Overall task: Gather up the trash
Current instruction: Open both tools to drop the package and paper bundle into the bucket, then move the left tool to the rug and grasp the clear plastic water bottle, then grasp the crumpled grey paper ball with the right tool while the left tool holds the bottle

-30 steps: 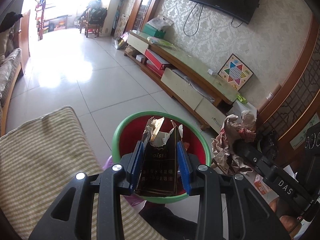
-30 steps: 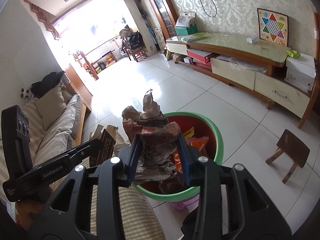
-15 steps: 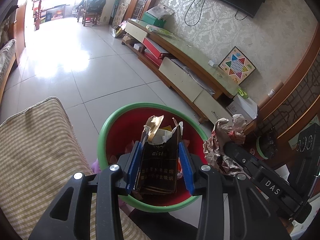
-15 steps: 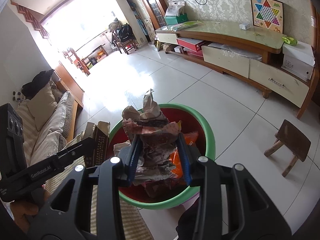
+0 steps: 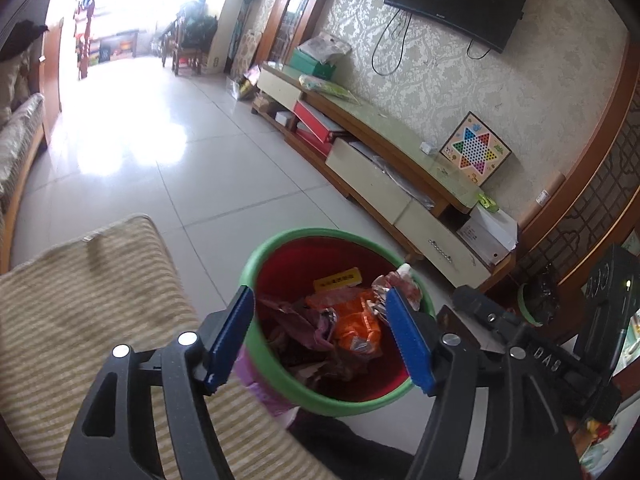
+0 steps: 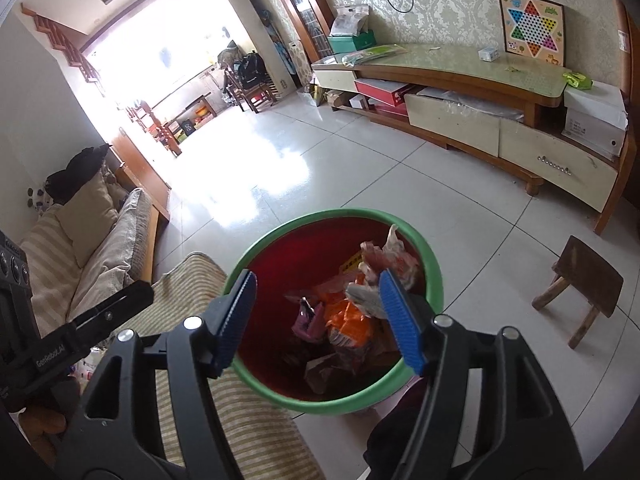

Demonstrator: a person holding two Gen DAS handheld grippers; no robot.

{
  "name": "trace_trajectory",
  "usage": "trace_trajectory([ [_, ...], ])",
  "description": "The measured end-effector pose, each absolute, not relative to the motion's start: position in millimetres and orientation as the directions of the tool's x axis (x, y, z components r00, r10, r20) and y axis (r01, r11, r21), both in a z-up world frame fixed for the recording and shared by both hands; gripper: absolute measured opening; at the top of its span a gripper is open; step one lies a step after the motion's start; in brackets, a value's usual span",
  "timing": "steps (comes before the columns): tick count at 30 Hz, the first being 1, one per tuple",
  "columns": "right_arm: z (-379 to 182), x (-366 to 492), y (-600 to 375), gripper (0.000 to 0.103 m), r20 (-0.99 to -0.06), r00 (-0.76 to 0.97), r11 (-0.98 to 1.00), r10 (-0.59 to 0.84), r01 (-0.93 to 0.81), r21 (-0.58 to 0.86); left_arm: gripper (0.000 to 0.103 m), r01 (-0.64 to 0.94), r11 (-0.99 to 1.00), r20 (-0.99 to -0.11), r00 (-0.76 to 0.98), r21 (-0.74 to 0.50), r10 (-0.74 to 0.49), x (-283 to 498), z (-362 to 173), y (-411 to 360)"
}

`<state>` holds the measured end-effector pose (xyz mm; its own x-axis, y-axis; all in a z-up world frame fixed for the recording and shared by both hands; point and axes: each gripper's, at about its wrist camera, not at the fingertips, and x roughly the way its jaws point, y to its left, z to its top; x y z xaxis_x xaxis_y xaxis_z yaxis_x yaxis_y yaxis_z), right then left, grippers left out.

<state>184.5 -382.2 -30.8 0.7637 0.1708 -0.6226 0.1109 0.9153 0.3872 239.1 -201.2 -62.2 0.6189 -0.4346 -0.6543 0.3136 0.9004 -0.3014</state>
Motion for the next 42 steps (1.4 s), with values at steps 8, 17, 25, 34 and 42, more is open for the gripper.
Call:
trace_trajectory([
  [8, -20, 171, -316, 0.071, -0.628, 0.735, 0.928, 0.256, -0.004, 0.372, 0.076, 0.177, 0.976, -0.674, 0.706, -0.128, -0.216, 181, -54, -71],
  [17, -31, 168, -224, 0.072, -0.667, 0.646, 0.919, 0.371, -0.151, 0.365, 0.077, -0.046, 0.986, -0.787, 0.597, 0.161, 0.156, 175, -77, 119],
  [25, -37, 158, -194, 0.072, -0.683, 0.605, 0.907, 0.409, -0.190, 0.375, 0.078, -0.016, 0.998, -0.911, 0.408, 0.060, 0.061, 229, -130, 193],
  [34, -50, 151, -193, 0.072, -0.716, 0.569, 0.912, 0.403, -0.181, 0.369, 0.073, -0.118, 0.993, -0.924, 0.379, 0.011, 0.055, 255, -157, 206],
  [42, -49, 148, -170, 0.072, -0.713, 0.540, 0.893, 0.447, -0.230, 0.386, 0.063, -0.180, 0.981, -0.887, 0.461, -0.079, 0.013, 205, -143, 190],
])
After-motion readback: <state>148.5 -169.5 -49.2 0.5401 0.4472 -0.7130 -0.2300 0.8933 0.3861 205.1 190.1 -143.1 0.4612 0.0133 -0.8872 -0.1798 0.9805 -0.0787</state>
